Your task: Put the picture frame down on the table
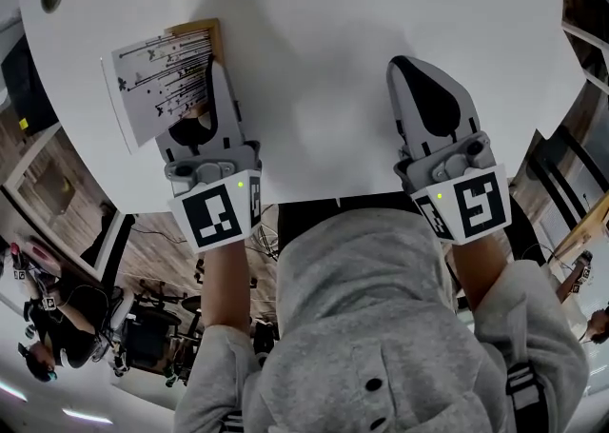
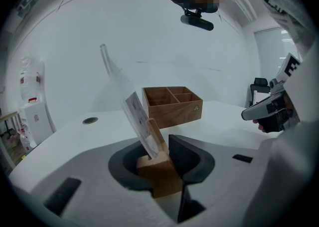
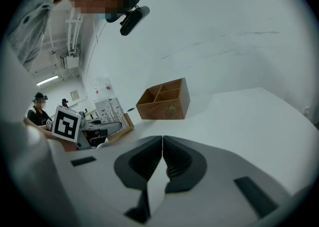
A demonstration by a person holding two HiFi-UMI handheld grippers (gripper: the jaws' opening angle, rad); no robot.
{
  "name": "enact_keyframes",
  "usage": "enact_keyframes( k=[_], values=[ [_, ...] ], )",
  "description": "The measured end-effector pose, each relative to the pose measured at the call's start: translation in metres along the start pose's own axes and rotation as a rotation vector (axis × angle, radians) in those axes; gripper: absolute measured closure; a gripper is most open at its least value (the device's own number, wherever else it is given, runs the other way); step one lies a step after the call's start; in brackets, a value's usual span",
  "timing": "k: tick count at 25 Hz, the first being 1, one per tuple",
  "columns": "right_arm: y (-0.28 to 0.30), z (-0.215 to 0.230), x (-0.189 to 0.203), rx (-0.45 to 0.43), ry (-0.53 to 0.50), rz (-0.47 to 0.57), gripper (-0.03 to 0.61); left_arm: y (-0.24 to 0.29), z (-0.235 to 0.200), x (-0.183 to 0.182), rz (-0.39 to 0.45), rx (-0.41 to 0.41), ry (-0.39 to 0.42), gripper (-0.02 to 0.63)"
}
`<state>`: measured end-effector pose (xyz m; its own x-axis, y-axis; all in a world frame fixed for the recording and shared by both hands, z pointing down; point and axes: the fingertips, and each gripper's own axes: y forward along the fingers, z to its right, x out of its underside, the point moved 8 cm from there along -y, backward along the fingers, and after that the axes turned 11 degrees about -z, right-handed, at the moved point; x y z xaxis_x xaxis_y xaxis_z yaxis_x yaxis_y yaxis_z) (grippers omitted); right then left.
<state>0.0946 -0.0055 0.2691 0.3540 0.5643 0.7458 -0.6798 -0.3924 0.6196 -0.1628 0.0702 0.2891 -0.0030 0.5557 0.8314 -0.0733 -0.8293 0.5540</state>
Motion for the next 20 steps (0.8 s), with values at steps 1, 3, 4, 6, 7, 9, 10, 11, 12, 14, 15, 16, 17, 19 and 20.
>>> enact_keyframes(
  k=[1,3,4,6,7,9,10,11,12,14,15,16,17,19,20],
  values=[
    [0.0,0.0,0.0,-0.002,0.001,-0.001,0.552,0.0,0.0,0.0,0.0,-0.005,0.0,0.495],
    [0.001,0.0,0.001,-0.005,0.006,-0.002,0.552,0.001,0.0,0.0,-0.002,-0.013,-0.001,0.496],
    [0.001,0.0,0.001,-0.005,0.01,-0.002,0.552,0.001,0.0,-0.001,-0.006,-0.017,-0.001,0.495],
    [0.002,0.0,0.0,-0.008,0.02,0.001,0.552,0.002,0.001,-0.001,-0.016,-0.027,0.001,0.495],
    [0.002,-0.001,-0.001,-0.011,0.023,0.003,0.552,0.003,0.001,-0.002,-0.022,-0.03,0.0,0.495],
    [0.004,-0.001,-0.002,-0.016,0.025,0.004,0.552,0.005,0.002,-0.001,-0.04,-0.029,-0.007,0.495],
    [0.005,-0.001,-0.003,-0.019,0.025,0.003,0.552,0.007,0.002,-0.001,-0.051,-0.028,-0.009,0.495],
    [0.006,-0.001,-0.003,-0.021,0.026,0.002,0.552,0.008,0.002,-0.001,-0.06,-0.028,-0.011,0.495],
    [0.007,-0.001,-0.004,-0.022,0.026,0.001,0.552,0.01,0.001,0.0,-0.067,-0.027,-0.012,0.495],
    [0.008,0.0,-0.004,-0.022,0.028,0.001,0.552,0.013,0.002,0.001,-0.082,-0.02,-0.017,0.495],
    [0.008,0.001,-0.004,-0.021,0.029,0.001,0.552,0.014,0.002,0.001,-0.09,-0.014,-0.02,0.495],
    [0.008,0.001,-0.005,-0.021,0.031,0.003,0.552,0.015,0.002,0.001,-0.095,-0.008,-0.021,0.495],
    [0.008,0.0,-0.005,-0.021,0.033,0.004,0.552,0.015,0.001,0.001,-0.096,-0.004,-0.021,0.495],
    [0.009,-0.002,-0.006,-0.022,0.033,0.002,0.552,0.015,-0.001,0.0,-0.099,0.002,-0.017,0.495],
    [0.011,-0.004,-0.007,-0.024,0.033,0.0,0.552,0.015,-0.002,0.0,-0.101,0.004,-0.014,0.495]
  ],
)
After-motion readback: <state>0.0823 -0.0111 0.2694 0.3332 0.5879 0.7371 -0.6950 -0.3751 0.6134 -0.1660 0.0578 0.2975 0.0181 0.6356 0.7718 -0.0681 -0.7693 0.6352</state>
